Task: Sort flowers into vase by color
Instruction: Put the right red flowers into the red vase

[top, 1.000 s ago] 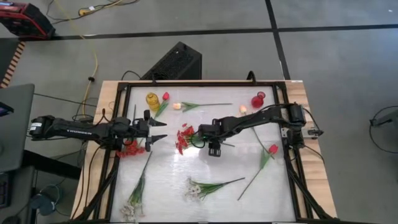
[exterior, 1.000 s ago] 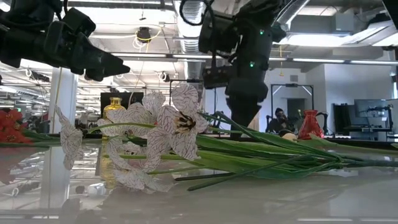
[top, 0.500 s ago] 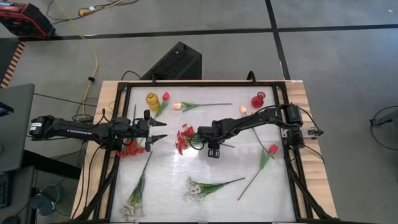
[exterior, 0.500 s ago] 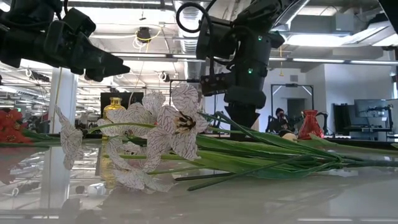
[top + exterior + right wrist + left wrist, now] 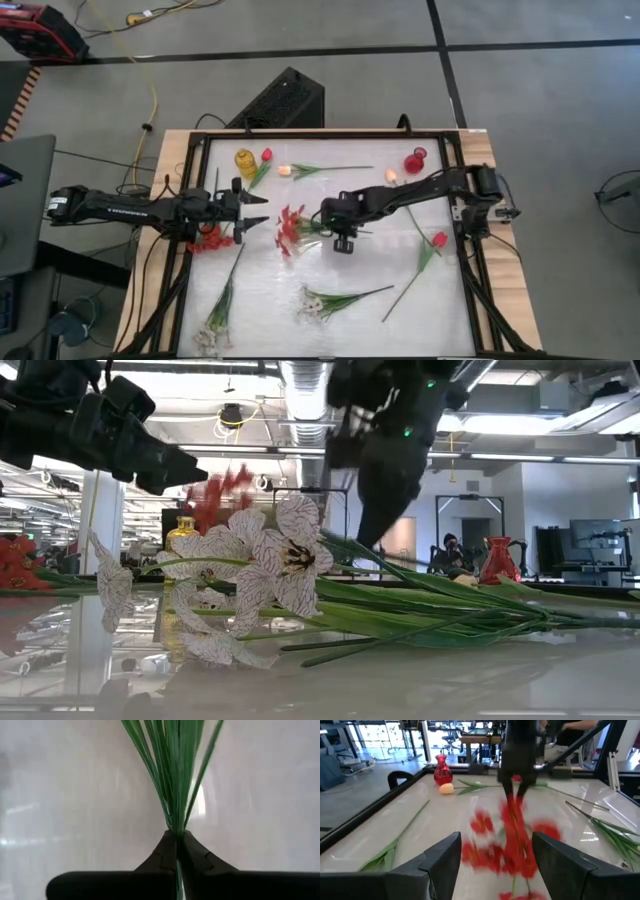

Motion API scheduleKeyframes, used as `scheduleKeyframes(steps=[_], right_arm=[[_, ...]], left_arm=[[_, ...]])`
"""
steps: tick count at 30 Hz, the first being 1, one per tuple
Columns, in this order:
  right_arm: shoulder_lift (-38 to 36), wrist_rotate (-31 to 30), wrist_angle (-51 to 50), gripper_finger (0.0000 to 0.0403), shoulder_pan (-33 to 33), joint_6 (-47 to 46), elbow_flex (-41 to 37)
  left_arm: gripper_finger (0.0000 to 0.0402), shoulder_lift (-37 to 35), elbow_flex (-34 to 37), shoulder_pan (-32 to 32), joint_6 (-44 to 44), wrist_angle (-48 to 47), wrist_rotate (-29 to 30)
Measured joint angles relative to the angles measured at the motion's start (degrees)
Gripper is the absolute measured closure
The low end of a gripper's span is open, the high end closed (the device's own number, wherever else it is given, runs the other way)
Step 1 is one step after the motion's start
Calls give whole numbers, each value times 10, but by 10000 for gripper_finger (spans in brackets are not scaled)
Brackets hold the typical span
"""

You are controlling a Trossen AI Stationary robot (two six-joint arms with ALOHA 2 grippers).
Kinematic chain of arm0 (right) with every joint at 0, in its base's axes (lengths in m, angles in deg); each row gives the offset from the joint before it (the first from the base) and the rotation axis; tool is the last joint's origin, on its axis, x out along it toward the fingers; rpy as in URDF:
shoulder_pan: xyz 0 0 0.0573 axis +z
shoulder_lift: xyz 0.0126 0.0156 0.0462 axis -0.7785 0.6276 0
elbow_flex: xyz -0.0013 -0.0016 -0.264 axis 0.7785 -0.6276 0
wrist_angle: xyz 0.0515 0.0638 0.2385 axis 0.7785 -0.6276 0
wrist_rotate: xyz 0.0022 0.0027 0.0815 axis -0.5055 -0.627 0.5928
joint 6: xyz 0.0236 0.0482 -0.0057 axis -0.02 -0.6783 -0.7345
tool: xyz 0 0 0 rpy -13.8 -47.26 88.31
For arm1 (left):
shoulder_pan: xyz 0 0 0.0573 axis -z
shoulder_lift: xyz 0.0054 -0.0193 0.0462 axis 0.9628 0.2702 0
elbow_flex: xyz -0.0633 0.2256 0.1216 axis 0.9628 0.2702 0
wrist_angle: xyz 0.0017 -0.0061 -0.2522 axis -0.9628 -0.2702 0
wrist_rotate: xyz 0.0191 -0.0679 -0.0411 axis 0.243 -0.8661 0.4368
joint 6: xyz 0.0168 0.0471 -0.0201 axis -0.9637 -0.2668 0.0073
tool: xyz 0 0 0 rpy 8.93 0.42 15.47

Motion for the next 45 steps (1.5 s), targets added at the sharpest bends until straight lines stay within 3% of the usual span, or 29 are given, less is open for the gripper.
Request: scheduleKeyframes(steps=[5, 8, 17, 21, 24, 28, 37, 45], right_arm=[[-127, -5, 79, 375, -44, -1, -104], [-232, -41, 125, 375, -83, -17, -188], [-535, -213, 274, 375, -174, -13, -390], [-627, -286, 391, 375, -212, 16, -468], [-664, -309, 481, 375, -241, 51, -518], [-678, -313, 571, 375, -280, 92, -562], [-675, -325, 582, 375, -357, 115, -592], [-664, -320, 591, 376, -386, 78, -598]], left_arm=[[168, 0, 0, 0, 22, -20, 1], [168, 0, 0, 0, 32, -32, 0], [168, 0, 0, 0, 45, -38, 9], [168, 0, 0, 0, 56, -38, 84], [168, 0, 0, 0, 60, -39, 141], [168, 0, 0, 0, 61, -39, 149], [168, 0, 0, 0, 61, -41, 142], [168, 0, 0, 0, 60, -42, 141]])
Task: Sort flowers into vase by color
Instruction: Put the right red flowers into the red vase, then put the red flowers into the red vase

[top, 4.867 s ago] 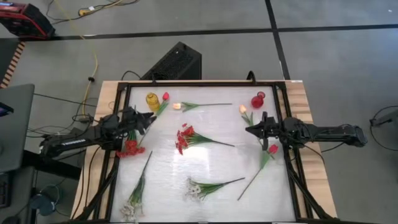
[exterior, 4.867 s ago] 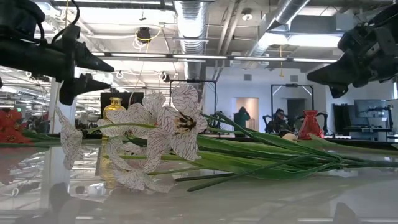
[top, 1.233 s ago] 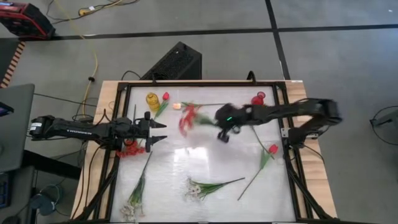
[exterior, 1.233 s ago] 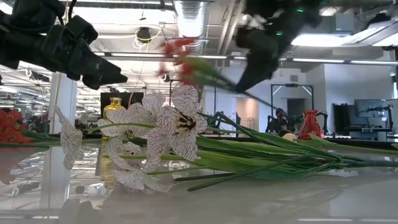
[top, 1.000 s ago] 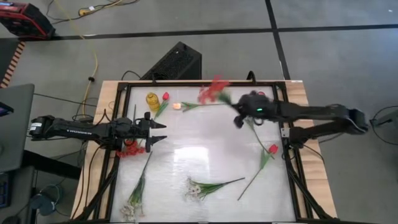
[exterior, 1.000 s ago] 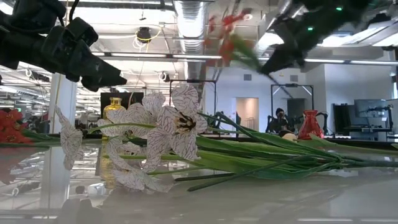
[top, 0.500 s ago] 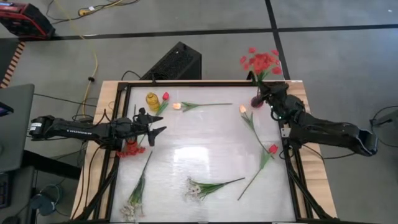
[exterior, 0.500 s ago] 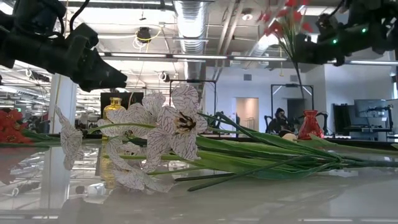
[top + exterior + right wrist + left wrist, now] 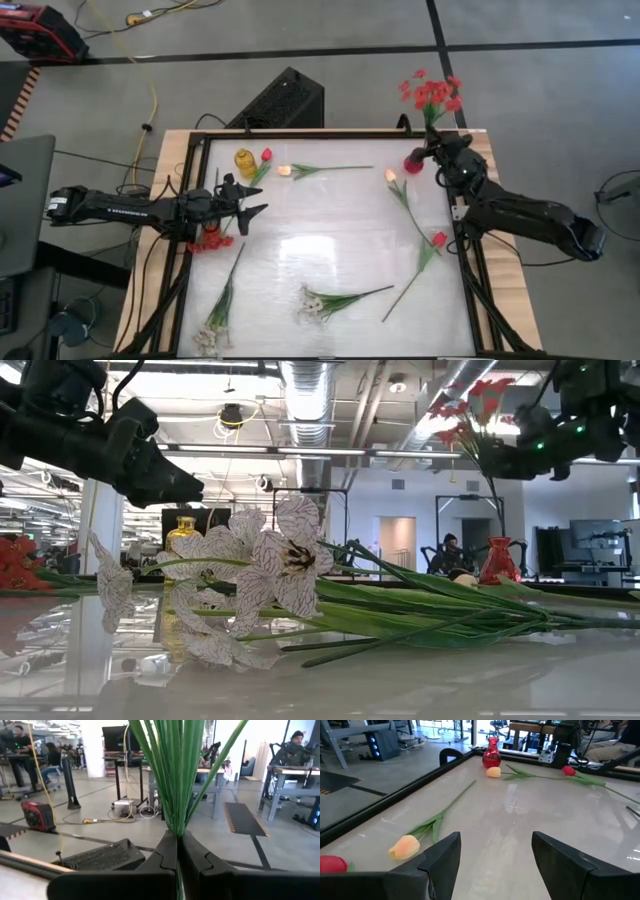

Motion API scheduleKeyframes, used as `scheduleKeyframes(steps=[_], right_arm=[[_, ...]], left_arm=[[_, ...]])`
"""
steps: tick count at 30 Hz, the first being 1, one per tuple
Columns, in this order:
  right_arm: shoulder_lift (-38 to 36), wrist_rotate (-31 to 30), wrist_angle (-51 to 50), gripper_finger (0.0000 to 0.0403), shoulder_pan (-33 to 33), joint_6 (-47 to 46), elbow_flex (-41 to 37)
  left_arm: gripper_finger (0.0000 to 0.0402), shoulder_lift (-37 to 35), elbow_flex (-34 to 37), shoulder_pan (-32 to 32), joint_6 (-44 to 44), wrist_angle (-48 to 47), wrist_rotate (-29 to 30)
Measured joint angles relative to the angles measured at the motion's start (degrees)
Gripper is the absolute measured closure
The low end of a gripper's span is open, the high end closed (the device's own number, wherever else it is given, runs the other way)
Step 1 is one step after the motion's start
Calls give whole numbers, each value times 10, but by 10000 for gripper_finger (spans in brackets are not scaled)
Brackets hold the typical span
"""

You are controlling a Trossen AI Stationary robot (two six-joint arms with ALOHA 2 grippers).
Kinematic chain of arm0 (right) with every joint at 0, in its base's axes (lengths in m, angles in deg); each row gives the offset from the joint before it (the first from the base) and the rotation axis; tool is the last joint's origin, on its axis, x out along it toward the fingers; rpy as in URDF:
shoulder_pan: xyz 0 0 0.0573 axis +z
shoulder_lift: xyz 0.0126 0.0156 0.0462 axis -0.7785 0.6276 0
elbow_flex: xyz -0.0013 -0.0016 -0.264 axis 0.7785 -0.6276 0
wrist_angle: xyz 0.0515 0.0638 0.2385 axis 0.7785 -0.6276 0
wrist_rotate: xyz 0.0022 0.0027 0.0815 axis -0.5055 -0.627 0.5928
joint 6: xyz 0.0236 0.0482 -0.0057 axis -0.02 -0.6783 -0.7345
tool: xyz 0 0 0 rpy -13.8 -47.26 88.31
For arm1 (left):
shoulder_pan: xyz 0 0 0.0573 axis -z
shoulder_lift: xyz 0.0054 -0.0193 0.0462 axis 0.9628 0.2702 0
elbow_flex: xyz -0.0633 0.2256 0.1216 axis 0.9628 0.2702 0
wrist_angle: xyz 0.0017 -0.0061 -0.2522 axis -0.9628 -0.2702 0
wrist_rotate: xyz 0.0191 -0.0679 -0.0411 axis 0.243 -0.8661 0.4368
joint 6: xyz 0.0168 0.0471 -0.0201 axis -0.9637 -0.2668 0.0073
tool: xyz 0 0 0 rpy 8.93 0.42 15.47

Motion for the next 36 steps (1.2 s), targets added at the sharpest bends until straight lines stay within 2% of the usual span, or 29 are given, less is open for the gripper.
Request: scheduleKeyframes(steps=[9, 15, 28, 32, 36], right_arm=[[62, -2, 26, 376, 0, -2, 0], [74, -13, 20, 375, 0, -15, 0], [72, -14, -55, 302, 0, -47, 1], [58, -14, -132, 278, 9, -50, 22], [38, -13, -260, 246, 33, -75, 58]], left_arm=[[168, 0, 0, 0, 1, 0, -10], [168, 0, 0, 0, 2, 0, -11], [168, 0, 0, 0, 6, 0, -12], [168, 0, 0, 0, 6, 0, -12], [168, 0, 0, 0, 6, -3, -12]])
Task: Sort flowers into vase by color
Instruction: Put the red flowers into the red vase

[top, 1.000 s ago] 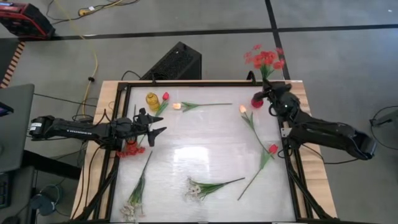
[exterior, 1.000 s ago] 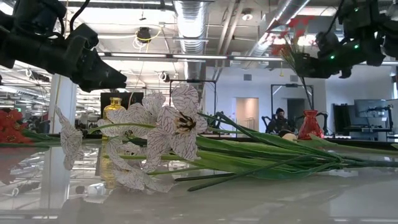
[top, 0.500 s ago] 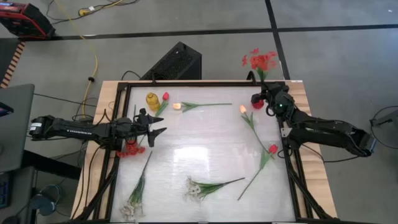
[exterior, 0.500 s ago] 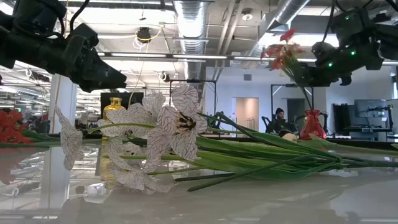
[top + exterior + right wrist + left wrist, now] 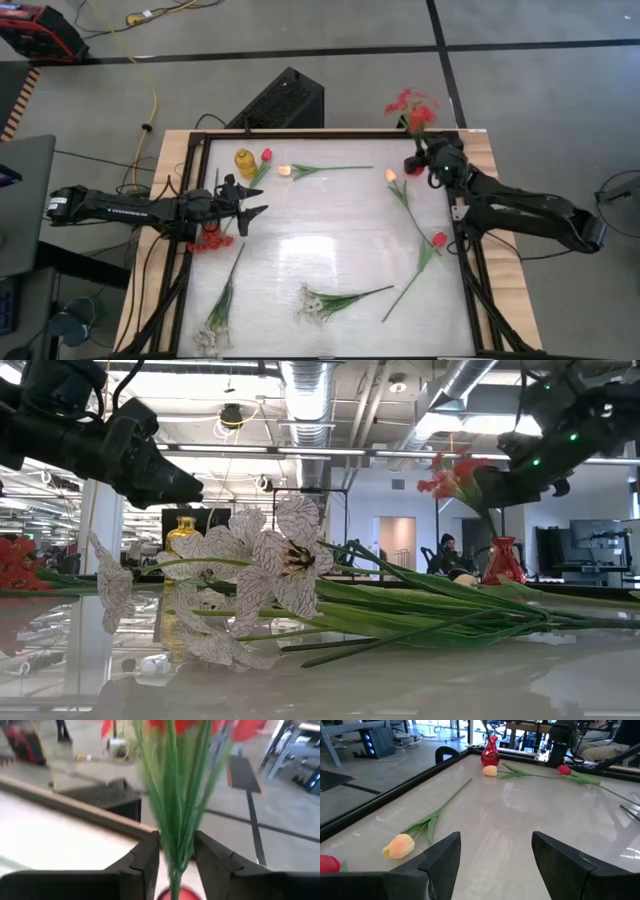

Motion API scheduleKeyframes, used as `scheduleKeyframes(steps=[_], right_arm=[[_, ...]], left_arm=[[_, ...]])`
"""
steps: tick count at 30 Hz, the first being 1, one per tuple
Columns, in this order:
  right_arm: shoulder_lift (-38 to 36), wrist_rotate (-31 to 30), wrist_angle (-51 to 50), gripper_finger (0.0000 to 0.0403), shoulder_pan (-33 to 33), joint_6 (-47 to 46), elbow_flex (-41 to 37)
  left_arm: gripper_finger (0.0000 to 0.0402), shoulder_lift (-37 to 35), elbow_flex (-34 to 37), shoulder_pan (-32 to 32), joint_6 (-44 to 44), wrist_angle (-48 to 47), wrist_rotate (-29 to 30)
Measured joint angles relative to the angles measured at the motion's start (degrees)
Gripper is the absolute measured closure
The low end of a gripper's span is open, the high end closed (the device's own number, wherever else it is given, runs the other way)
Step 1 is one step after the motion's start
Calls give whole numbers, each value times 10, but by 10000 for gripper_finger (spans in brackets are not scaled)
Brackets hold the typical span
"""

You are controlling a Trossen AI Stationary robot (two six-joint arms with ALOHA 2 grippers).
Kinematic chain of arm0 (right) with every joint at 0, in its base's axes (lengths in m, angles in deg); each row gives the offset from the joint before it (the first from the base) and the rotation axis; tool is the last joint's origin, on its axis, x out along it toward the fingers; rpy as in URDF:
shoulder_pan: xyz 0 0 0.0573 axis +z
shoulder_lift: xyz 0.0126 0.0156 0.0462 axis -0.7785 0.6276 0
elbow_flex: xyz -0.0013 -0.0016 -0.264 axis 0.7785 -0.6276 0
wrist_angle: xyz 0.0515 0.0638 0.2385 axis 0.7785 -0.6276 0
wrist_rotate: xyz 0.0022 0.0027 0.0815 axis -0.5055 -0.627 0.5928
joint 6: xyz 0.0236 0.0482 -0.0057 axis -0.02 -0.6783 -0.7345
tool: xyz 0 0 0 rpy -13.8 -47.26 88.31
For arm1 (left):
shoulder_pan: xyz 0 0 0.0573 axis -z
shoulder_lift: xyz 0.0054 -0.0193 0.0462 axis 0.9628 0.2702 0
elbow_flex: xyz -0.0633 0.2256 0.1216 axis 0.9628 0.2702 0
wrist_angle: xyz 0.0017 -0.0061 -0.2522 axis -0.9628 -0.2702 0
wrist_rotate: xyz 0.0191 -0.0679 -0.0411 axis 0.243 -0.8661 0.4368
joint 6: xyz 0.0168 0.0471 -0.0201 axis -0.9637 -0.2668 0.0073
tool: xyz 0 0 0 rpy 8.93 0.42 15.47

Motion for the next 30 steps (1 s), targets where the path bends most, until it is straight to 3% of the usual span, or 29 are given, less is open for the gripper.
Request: scheduleKeyframes(steps=[7, 12, 16, 19, 27, 30], right_arm=[[-22, 20, -234, 201, 51, -46, 86], [-21, 124, -330, 187, 89, -96, 147], [-21, 241, -316, 187, 134, -134, 169], [-12, 293, -278, 190, 187, -158, 173], [78, 312, -121, 195, 364, -162, 173], [123, 312, -80, 196, 406, -162, 177]], left_arm=[[168, 0, 0, 0, 0, -2, 0], [168, 0, 0, 0, 6, -2, -2], [168, 0, 0, 0, 7, -2, -24], [168, 0, 0, 0, 7, -2, -44], [168, 0, 0, 0, 9, -2, -119], [168, -1, -5, 0, 23, -24, -91]])
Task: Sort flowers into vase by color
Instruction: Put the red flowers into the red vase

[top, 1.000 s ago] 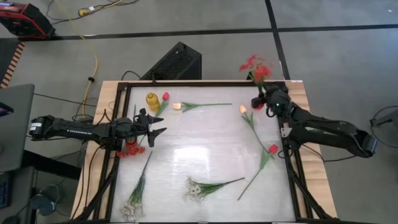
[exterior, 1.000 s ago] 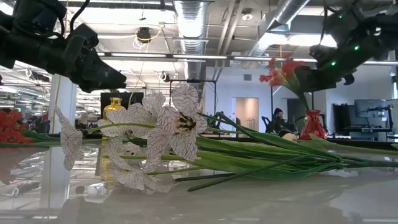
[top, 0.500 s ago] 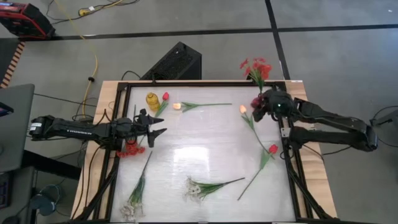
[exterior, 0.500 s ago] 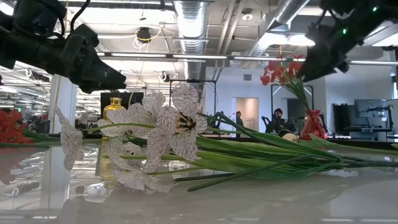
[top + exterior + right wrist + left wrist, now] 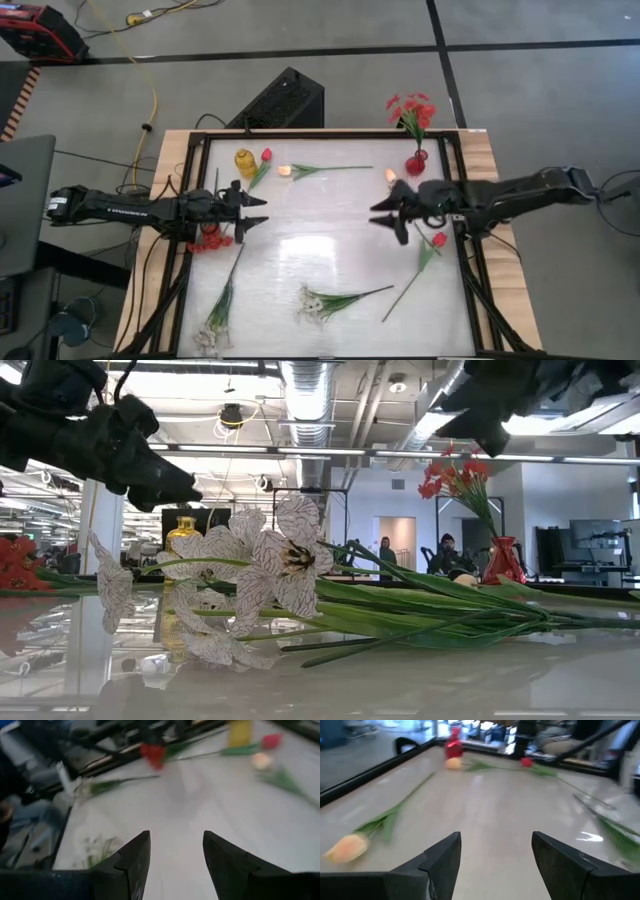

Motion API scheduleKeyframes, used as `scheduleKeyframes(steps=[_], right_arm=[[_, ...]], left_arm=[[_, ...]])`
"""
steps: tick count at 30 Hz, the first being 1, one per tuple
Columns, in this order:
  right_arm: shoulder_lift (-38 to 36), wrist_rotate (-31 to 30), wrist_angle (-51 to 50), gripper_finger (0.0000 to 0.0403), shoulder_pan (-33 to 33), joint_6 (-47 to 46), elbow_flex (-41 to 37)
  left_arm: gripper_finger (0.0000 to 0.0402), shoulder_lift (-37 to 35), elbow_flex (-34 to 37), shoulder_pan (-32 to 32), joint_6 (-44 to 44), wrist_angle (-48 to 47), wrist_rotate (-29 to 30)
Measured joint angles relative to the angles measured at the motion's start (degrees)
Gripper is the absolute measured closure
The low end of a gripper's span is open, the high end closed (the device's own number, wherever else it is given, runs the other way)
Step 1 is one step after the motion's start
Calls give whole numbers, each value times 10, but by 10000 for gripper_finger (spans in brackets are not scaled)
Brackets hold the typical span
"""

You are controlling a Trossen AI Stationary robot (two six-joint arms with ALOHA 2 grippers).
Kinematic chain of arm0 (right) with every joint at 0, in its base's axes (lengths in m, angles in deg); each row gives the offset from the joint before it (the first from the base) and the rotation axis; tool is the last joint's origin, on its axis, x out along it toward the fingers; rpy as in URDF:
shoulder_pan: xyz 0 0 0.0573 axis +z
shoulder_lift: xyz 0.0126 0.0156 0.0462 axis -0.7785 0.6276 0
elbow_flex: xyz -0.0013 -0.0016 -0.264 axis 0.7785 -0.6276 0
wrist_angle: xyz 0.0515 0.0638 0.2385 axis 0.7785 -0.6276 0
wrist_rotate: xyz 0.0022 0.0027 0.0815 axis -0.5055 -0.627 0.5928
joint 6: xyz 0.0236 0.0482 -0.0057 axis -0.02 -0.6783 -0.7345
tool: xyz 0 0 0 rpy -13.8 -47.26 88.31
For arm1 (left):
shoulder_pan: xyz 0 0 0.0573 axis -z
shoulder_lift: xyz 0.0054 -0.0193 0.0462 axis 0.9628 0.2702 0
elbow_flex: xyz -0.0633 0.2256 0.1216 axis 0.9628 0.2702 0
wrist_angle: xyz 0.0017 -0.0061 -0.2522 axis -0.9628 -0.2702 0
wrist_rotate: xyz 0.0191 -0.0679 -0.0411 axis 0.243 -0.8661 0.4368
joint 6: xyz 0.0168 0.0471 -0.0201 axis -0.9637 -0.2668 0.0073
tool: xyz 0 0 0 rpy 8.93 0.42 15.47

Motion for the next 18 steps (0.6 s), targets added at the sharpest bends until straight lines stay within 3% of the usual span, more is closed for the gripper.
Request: scheduleKeyframes(steps=[3, 10, 14, 18], right_arm=[[45, -1, 4, 196, 31, 0, 12], [136, -1, 4, 196, 59, 16, 38], [177, -1, 5, 196, 61, 59, 53], [210, -1, 5, 196, 61, 104, 67]], left_arm=[[168, 0, -40, 0, 29, -108, 80], [168, 10, -233, -6, 190, -507, 240], [168, 39, -311, -14, 277, -664, 265], [168, 82, -340, -27, 326, -749, 232]])
